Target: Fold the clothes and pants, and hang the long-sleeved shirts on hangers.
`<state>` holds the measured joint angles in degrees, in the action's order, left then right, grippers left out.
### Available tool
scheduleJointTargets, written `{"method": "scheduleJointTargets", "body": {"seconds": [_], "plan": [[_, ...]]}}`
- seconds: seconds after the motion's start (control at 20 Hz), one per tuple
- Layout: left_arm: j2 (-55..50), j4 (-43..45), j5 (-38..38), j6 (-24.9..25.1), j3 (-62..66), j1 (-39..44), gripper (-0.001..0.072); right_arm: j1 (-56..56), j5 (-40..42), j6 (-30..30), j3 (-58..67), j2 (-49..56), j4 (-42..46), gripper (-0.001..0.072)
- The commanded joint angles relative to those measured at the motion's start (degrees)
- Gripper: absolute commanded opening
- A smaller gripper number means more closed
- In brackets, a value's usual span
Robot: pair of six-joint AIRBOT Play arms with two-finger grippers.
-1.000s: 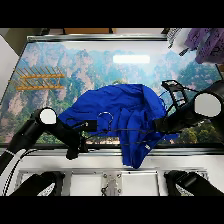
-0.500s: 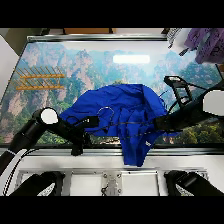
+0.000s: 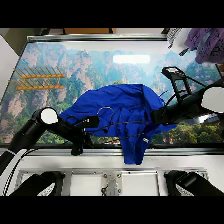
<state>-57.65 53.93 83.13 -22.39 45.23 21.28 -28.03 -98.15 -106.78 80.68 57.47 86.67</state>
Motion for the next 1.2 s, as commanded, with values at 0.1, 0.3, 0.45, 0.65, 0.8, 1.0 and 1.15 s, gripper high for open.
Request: {"method": "scheduleJointTargets", "body": {"seconds": [0.1, 0.3, 0.45, 0.65, 0.8, 1.0, 1.15], "plan": [[-2.3, 0.0, 1.7, 1.1, 5.0, 0.0, 0.0009, -0.3, 4.8, 2.3, 2.6, 1.6, -6.1, 0.0011], [-8.5, -3.2, 2.1, -0.7, 10.7, -0.1, 0.0008, -0.7, 6.7, 1.8, 4.6, 1.6, -12.5, 0.001], [-12.3, -4.0, 1.6, -2.8, 15.6, -0.1, 0.0008, -0.7, 6.6, 1.4, 4.9, 1.2, -14.5, 0.001], [-13.6, -4.0, 2.1, -5.5, 17.2, -0.1, 0.0008, -0.6, 6.6, -3.0, 4.9, -1.6, -7.5, 0.001], [-13.6, -4.2, 0.7, -5.5, 17.3, -0.1, 0.0008, -0.7, 6.7, -3.1, 4.9, -2.1, -10.6, 0.001], [-13.6, -4.0, 0.4, -8.6, 17.3, -1.3, 0.0007, -1.1, 2.9, -8.0, 4.9, -3.1, -4.9, 0.001], [-13.6, -4.2, 0.3, -10.6, 17.2, -3.9, 0.0008, -1.1, 0.6, -9.7, 4.9, -4.4, -3.1, 0.001]]}}
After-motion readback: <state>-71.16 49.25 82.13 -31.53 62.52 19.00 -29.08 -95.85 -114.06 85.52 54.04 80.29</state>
